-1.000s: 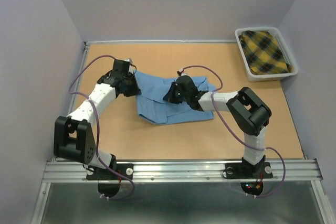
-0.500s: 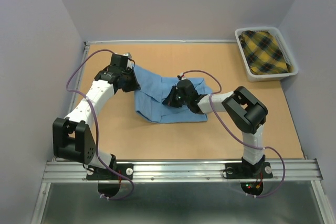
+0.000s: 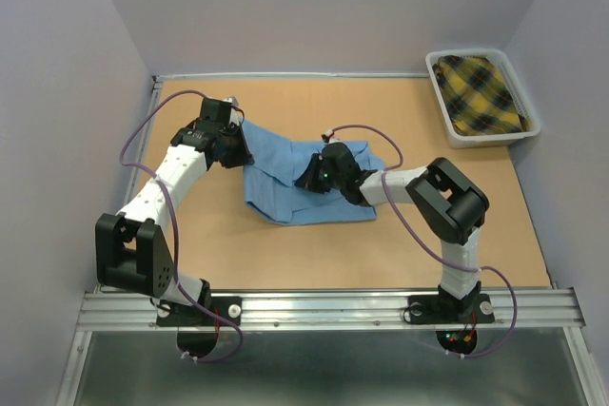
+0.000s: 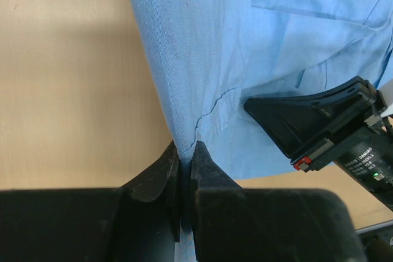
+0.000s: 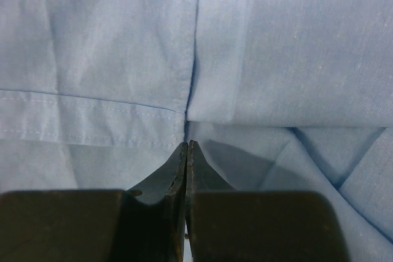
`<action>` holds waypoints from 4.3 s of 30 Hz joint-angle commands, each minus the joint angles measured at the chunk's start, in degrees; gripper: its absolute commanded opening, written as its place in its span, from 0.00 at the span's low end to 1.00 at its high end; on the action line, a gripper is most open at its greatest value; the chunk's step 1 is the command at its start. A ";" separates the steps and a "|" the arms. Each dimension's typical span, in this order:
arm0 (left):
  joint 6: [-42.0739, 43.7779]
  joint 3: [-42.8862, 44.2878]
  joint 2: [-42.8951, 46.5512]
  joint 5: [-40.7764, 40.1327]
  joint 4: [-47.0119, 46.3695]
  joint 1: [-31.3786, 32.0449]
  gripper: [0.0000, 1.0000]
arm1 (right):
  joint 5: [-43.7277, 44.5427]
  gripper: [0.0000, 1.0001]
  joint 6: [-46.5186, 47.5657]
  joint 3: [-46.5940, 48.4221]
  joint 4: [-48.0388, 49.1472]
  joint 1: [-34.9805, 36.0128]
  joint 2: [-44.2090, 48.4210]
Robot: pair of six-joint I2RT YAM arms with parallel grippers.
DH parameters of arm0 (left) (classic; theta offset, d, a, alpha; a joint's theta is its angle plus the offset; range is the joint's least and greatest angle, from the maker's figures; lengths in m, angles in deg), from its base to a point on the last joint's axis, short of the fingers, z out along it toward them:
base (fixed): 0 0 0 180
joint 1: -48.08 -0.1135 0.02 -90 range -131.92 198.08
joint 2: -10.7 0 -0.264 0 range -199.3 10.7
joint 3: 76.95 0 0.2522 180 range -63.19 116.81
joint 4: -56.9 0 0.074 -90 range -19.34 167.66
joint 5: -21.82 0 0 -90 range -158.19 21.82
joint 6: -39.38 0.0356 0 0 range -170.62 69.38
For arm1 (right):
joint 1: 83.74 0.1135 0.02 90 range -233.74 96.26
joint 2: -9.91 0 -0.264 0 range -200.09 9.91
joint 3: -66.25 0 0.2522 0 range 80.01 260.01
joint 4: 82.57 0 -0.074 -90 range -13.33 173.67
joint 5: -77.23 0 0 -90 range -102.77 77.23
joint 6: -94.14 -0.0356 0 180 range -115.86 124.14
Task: Fold and stack the long sleeve shirts
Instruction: Fold the shirt
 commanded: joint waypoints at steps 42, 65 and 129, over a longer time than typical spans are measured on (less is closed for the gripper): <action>-0.92 10.76 -4.01 1.03 2.21 5.44 0.00 | -1.56 0.02 -0.28 10.33 6.14 3.00 -8.39; -4.00 16.47 -11.74 -3.72 2.56 13.09 0.00 | 18.22 0.17 12.99 -3.81 -15.47 -3.41 17.52; -15.43 38.09 -32.84 -12.34 3.88 29.53 0.48 | 14.26 0.45 8.77 -21.05 -18.55 -13.88 36.25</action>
